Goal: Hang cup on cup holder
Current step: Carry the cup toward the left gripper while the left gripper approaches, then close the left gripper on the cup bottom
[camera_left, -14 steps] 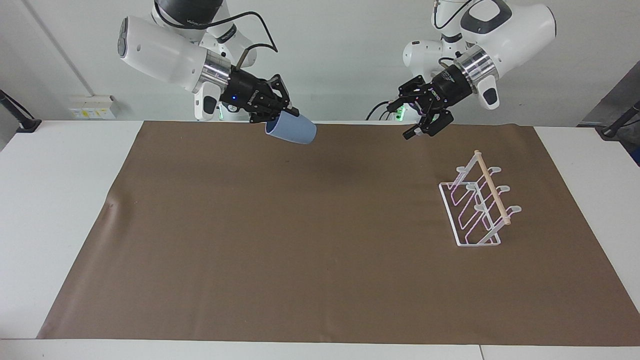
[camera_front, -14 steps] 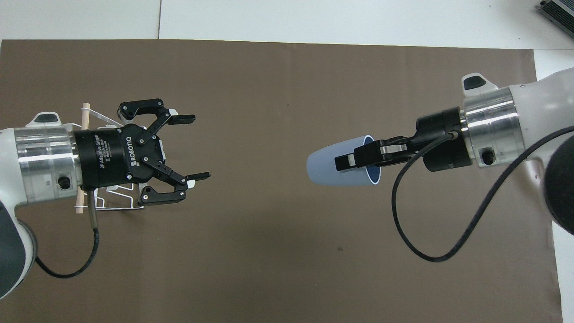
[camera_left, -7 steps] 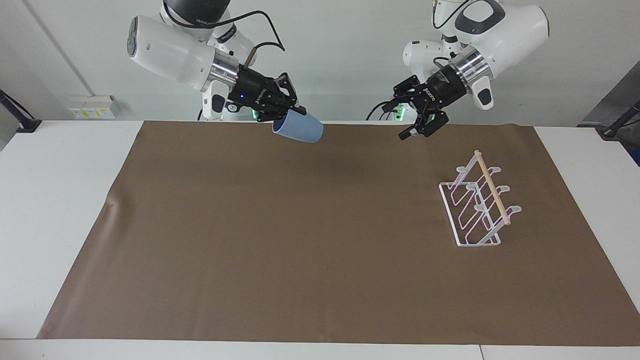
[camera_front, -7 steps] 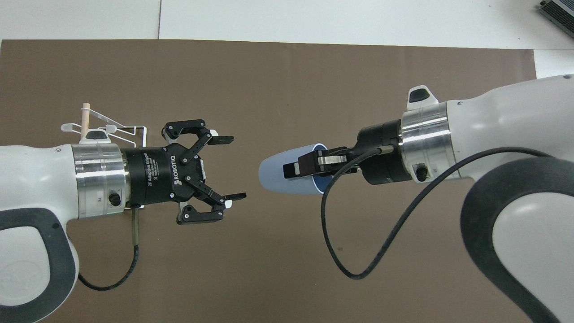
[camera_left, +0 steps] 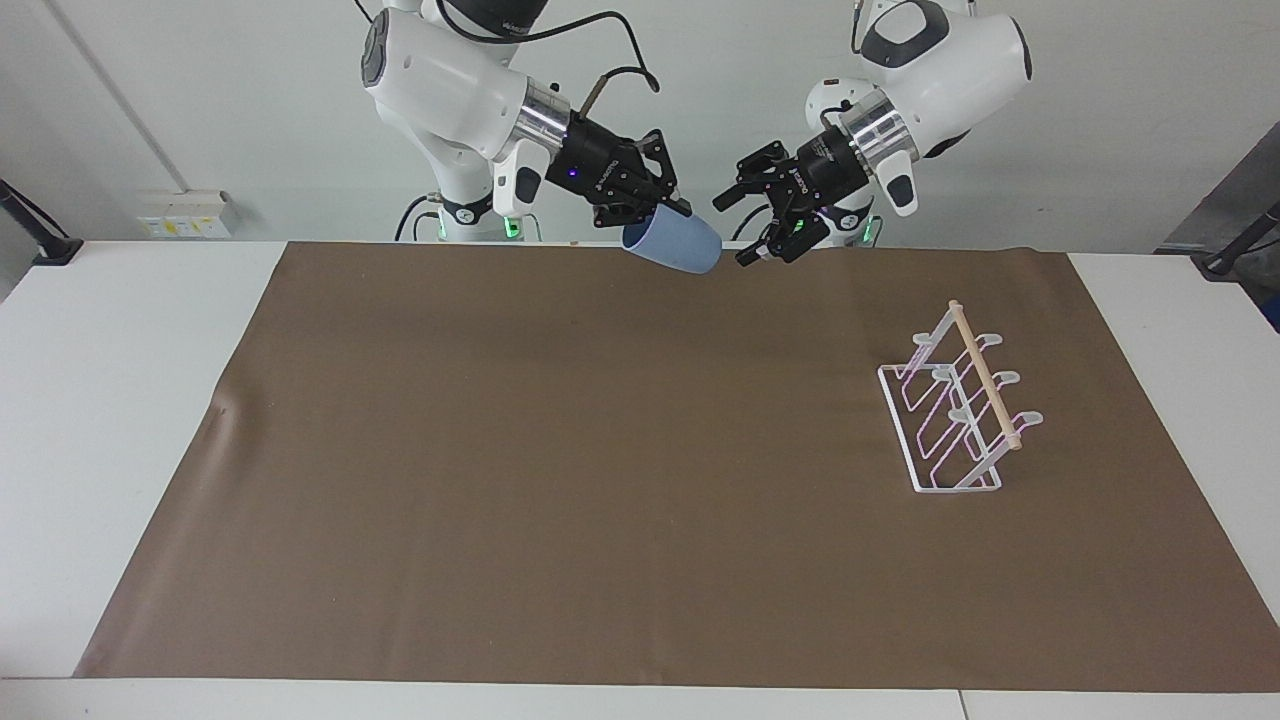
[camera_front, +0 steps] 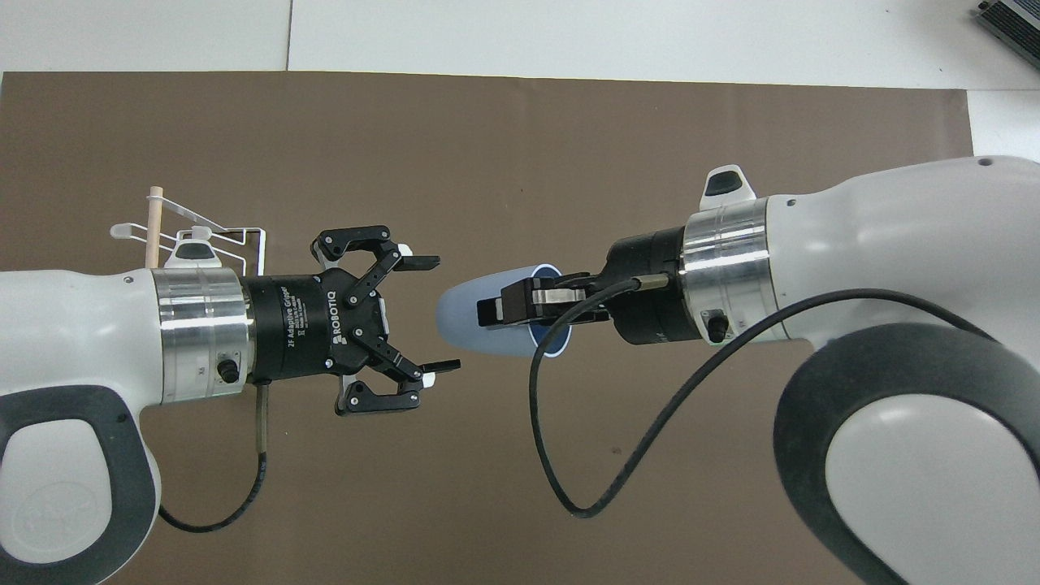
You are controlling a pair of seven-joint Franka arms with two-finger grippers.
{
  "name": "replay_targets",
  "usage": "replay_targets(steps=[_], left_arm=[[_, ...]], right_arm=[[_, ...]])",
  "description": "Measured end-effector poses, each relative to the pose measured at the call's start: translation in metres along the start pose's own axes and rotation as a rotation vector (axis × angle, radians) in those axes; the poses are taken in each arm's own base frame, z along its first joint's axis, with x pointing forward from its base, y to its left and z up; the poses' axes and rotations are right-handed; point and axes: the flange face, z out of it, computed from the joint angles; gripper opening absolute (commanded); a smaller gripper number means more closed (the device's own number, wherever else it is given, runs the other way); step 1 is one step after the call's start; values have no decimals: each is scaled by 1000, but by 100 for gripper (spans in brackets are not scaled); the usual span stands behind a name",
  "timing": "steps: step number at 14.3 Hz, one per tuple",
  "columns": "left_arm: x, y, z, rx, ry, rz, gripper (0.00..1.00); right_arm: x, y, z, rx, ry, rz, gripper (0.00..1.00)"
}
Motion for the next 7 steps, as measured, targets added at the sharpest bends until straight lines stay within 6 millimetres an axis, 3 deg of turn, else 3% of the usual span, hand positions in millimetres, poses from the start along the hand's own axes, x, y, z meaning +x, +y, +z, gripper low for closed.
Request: replay_targets(steps=[3, 7], left_arm=[[5, -2, 0, -18, 4, -5, 100], [3, -2, -5, -28, -1, -2, 100]], right_arm=[[-6, -15, 15, 13, 35, 27, 0], [-10, -19, 23, 15, 51, 39, 0]])
